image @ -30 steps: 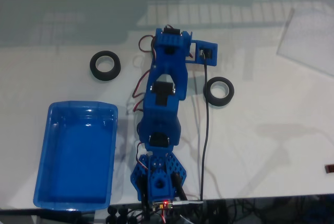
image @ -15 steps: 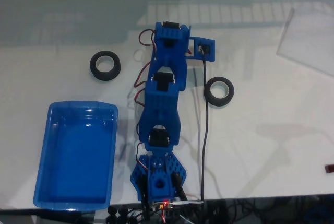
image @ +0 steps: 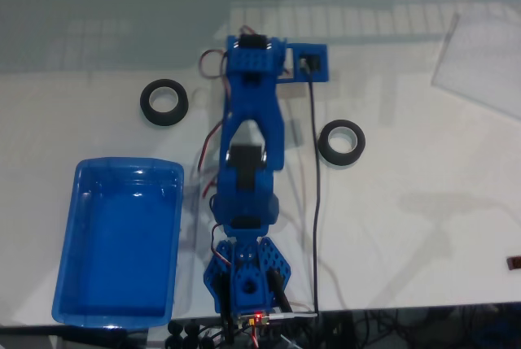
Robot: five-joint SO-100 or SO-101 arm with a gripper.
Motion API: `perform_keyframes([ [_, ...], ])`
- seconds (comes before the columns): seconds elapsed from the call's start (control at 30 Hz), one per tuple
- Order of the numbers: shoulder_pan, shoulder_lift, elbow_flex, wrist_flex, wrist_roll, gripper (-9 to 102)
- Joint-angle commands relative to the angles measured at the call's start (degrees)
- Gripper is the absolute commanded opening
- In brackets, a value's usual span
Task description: Grasp all tape and put them in the bin.
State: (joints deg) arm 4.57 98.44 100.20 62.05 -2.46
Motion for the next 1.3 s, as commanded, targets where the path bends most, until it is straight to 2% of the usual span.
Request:
perform_keyframes([
  [0.0,-6.4,14.3,4.9,1.9,-3.0,0],
  [0.4,-36.8,44.7,22.7,12.2,-10.5,0],
  [0.87,-72.4,52.6,32.0,14.7,-13.6,0],
  [1.03,-79.2,52.6,34.2,14.4,-11.1,0],
  [1.2,-80.3,53.0,34.2,14.3,-11.9,1],
  [1.27,-80.4,53.1,34.2,14.5,-11.8,11],
])
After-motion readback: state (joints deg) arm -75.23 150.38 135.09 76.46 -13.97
